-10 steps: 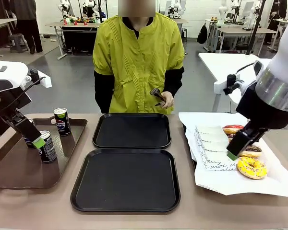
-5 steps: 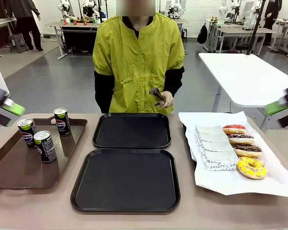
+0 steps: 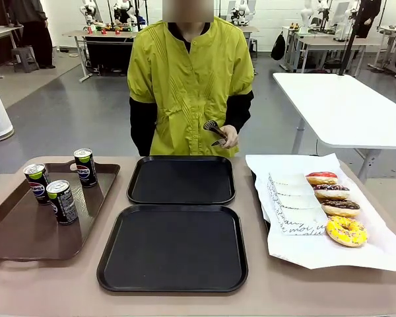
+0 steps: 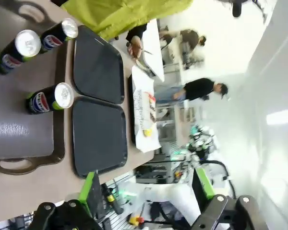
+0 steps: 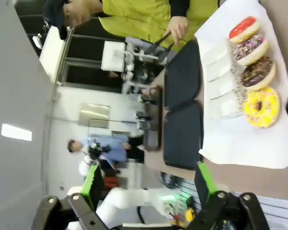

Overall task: Set up donuts and drinks on trays.
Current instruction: Pick up one Pepsi coke and place it on the Flat Tray.

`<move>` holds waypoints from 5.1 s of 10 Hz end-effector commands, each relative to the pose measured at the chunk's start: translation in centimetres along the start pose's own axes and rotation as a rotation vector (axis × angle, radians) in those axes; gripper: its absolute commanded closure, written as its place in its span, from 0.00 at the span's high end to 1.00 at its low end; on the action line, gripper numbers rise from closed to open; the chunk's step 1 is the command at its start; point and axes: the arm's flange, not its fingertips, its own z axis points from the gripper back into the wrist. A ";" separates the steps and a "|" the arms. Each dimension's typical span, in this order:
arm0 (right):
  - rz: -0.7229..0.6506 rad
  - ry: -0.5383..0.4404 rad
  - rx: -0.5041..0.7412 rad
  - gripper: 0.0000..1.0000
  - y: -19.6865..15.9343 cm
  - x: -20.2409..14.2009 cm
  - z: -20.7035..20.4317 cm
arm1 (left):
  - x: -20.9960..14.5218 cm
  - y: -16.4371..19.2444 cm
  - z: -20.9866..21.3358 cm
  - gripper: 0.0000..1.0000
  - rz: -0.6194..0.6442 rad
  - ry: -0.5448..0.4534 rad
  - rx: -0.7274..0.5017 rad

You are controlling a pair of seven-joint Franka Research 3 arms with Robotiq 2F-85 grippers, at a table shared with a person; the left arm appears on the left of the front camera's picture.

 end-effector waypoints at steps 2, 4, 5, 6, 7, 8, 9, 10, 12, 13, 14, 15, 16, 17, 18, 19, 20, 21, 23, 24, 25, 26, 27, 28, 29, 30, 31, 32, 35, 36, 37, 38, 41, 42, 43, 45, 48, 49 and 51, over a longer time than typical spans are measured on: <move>-0.004 0.054 0.063 1.00 -4.1 -3.4 -3.1 | 0.2 4.0 0.6 1.00 0.065 0.045 -0.038; -0.010 0.054 0.053 1.00 -4.5 -3.5 -2.4 | 0.5 5.9 2.3 1.00 0.113 0.014 -0.052; -0.008 0.041 0.041 1.00 -4.6 -3.4 -2.2 | 0.4 6.6 3.0 1.00 0.129 -0.013 -0.051; -0.009 0.033 0.027 1.00 -4.6 -3.4 -2.0 | 0.2 6.9 3.5 1.00 0.132 -0.030 -0.043; -0.002 0.001 -0.008 1.00 -4.5 -3.3 -1.7 | 0.2 7.1 3.8 1.00 0.130 -0.034 -0.034; 0.003 -0.025 -0.027 1.00 -4.4 -3.3 -1.4 | 0.4 6.9 3.8 1.00 0.120 -0.031 -0.014; 0.008 -0.031 -0.035 1.00 -4.3 -3.3 -1.3 | 0.4 6.6 3.5 1.00 0.106 -0.022 -0.005; 0.014 -0.037 -0.046 1.00 -4.1 -3.3 -1.1 | 0.4 6.1 3.2 1.00 0.084 -0.006 0.005; -0.015 0.000 -0.035 1.00 -4.3 -1.4 1.4 | 0.2 6.9 3.9 1.00 0.144 -0.023 -0.005; -0.015 0.000 -0.035 1.00 -4.3 -1.4 1.4 | 0.2 6.9 3.9 1.00 0.144 -0.023 -0.005; -0.015 0.000 -0.035 1.00 -4.3 -1.4 1.4 | 0.2 6.9 3.9 1.00 0.144 -0.023 -0.005; -0.015 0.000 -0.035 1.00 -4.3 -1.4 1.4 | 0.2 6.9 3.9 1.00 0.144 -0.023 -0.005; -0.015 0.000 -0.035 1.00 -4.3 -1.4 1.4 | 0.2 6.9 3.9 1.00 0.144 -0.023 -0.005; -0.015 0.000 -0.035 1.00 -4.3 -1.4 1.4 | 0.2 6.9 3.9 1.00 0.144 -0.023 -0.005; -0.015 0.000 -0.035 1.00 -4.3 -1.4 1.4 | 0.2 6.9 3.9 1.00 0.144 -0.023 -0.005; -0.015 0.000 -0.035 1.00 -4.3 -1.4 1.4 | 0.2 6.9 3.9 1.00 0.144 -0.023 -0.005; -0.015 0.000 -0.035 1.00 -4.3 -1.4 1.4 | 0.2 6.9 3.9 1.00 0.144 -0.023 -0.005; -0.015 0.000 -0.035 1.00 -4.3 -1.4 1.4 | 0.2 6.9 3.9 1.00 0.144 -0.023 -0.005; -0.015 0.000 -0.035 1.00 -4.3 -1.4 1.4 | 0.2 6.9 3.9 1.00 0.144 -0.023 -0.005; -0.015 0.000 -0.035 1.00 -4.3 -1.4 1.4 | 0.2 6.9 3.9 1.00 0.144 -0.023 -0.005; -0.015 0.000 -0.035 1.00 -4.3 -1.4 1.4 | 0.2 6.9 3.9 1.00 0.144 -0.023 -0.005; -0.015 0.000 -0.035 1.00 -4.3 -1.4 1.4 | 0.3 7.0 3.8 1.00 0.144 -0.018 0.010; -0.015 0.000 -0.035 1.00 -4.3 -1.4 1.4 | 1.4 4.6 2.3 1.00 0.110 0.017 0.098; -0.015 0.000 -0.035 1.00 -4.3 -1.4 1.4 | 1.1 2.4 1.5 1.00 0.094 0.053 0.200; -0.015 0.000 -0.035 1.00 -4.3 -1.4 1.4 | 2.2 -1.2 -0.1 1.00 0.053 0.054 0.316; -0.015 0.000 -0.035 1.00 -4.3 -1.4 1.4 | 3.3 -4.6 -2.1 1.00 0.015 0.084 0.407; -0.015 0.000 -0.035 1.00 -4.3 -1.4 1.4 | 3.2 -7.2 -4.4 1.00 -0.023 0.112 0.516; -0.015 0.000 -0.035 1.00 -4.3 -1.4 1.4 | 2.7 -8.9 -7.0 1.00 -0.050 0.158 0.622; -0.015 0.000 -0.035 1.00 -4.3 -1.4 1.4 | -0.4 -10.5 -16.6 1.00 -0.151 0.207 0.886; -0.015 0.000 -0.035 1.00 -4.3 -1.4 1.4 | -0.4 -10.3 -19.9 1.00 -0.183 0.220 0.944; -0.015 0.000 -0.035 1.00 -4.3 -1.4 1.4 | -0.2 -9.5 -22.2 1.00 -0.202 0.208 1.007; -0.015 0.000 -0.035 1.00 -4.3 -1.4 1.4 | -0.1 -8.1 -24.0 1.00 -0.217 0.187 1.061; -0.015 0.000 -0.035 1.00 -4.3 -1.4 1.4 | 1.1 -6.4 -26.7 1.00 -0.288 0.163 1.161; -0.015 0.000 -0.035 1.00 -4.3 -1.4 1.4 | 0.2 -6.2 -25.6 1.00 -0.239 0.154 1.008; -0.015 0.000 -0.035 1.00 -4.3 -1.4 1.4 | 0.5 -6.0 -26.3 1.00 -0.289 0.188 1.127; -0.015 0.000 -0.035 1.00 -4.3 -1.4 1.4 | 0.5 -6.0 -26.3 1.00 -0.289 0.188 1.127; -0.015 0.000 -0.035 1.00 -4.3 -1.4 1.4 | 0.5 -6.0 -26.3 1.00 -0.289 0.188 1.127; -0.015 0.000 -0.035 1.00 -4.3 -1.4 1.4 | 0.5 -6.0 -26.3 1.00 -0.289 0.188 1.127; -0.015 0.000 -0.035 1.00 -4.3 -1.4 1.4 | 1.7 -4.7 -26.9 1.00 -0.285 0.250 1.075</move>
